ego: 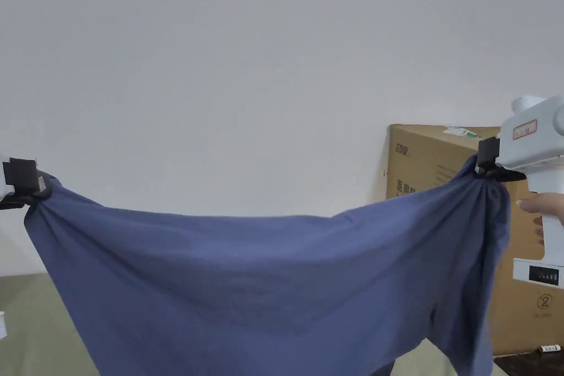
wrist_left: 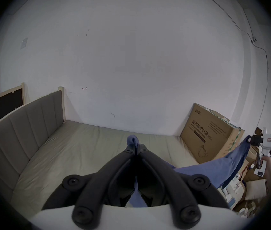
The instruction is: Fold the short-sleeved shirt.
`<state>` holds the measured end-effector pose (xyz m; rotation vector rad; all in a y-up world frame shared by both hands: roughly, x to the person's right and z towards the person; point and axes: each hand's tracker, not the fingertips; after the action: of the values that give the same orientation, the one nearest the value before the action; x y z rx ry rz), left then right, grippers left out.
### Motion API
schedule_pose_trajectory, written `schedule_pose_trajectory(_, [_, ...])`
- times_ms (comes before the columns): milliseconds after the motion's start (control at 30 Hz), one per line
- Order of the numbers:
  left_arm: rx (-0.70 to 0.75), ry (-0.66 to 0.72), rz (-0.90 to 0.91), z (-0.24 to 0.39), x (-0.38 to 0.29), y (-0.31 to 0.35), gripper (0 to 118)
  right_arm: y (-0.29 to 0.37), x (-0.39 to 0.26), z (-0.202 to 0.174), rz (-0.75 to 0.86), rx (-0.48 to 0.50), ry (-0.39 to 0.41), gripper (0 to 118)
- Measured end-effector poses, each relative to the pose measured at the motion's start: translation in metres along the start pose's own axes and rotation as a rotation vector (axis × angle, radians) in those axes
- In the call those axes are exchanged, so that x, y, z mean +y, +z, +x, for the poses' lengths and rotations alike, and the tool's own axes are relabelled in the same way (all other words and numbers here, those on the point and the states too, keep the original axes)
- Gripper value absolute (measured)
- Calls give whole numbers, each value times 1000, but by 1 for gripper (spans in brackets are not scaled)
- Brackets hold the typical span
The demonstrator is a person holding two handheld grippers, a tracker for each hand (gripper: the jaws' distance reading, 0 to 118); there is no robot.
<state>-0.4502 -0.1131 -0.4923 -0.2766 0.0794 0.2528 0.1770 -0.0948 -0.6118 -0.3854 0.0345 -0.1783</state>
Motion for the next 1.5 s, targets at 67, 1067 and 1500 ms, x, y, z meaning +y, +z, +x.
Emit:
schedule_pose_trajectory(67, [2,18,9,-2,-6,-15,0,-6,0,8,30,-20,-13,2])
schedule_pose_trajectory(1067, [-7,45,-816,-123,-370,54,0,69,-409,163,-727,-35,64,2])
schedule_pose_trajectory(1500, [59,-94,-928,-123,-379,71,83,67,-408,122,-868,-118,248,88])
